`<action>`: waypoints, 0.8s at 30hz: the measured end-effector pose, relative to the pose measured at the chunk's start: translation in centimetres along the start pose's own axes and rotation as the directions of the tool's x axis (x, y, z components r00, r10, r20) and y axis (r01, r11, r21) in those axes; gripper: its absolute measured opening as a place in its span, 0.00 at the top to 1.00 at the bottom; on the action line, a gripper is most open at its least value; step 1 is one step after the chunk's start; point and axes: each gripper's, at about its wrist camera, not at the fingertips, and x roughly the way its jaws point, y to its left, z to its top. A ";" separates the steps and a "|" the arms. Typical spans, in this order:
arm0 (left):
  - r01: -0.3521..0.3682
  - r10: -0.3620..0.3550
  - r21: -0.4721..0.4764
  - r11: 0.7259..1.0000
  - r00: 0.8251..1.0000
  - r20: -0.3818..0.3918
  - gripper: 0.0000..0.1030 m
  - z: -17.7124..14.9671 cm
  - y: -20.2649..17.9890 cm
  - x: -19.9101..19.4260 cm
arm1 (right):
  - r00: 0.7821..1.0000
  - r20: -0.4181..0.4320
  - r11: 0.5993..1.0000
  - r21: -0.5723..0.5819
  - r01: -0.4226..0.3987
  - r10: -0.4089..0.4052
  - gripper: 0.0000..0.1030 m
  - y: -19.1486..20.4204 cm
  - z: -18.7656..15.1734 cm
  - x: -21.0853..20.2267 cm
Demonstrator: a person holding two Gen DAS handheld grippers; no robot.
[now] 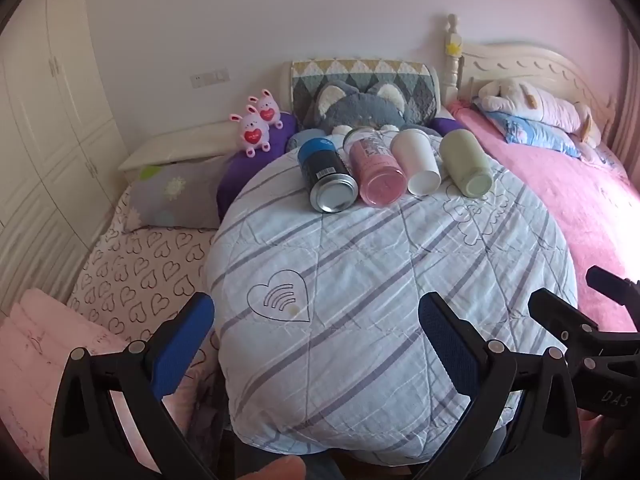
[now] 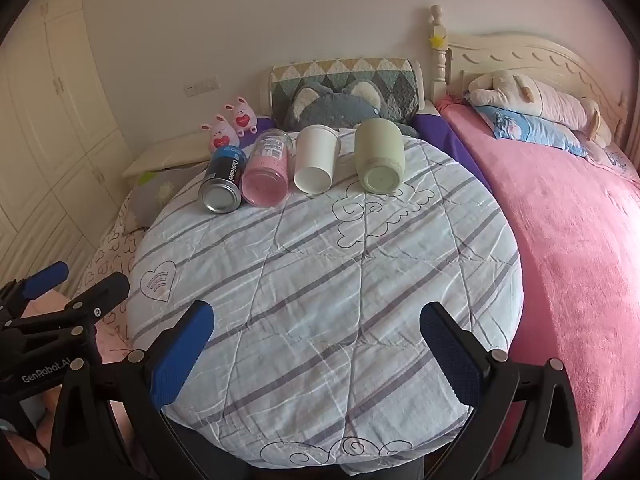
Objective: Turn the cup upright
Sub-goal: 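Move the right tool toward the white paper cup lying on its side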
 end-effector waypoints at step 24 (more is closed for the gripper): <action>-0.095 0.095 -0.008 0.995 0.995 0.012 0.00 0.2 0.4 0.5 | 0.999 0.007 0.997 -0.067 0.032 -0.031 0.00 2.1 1.8 0.8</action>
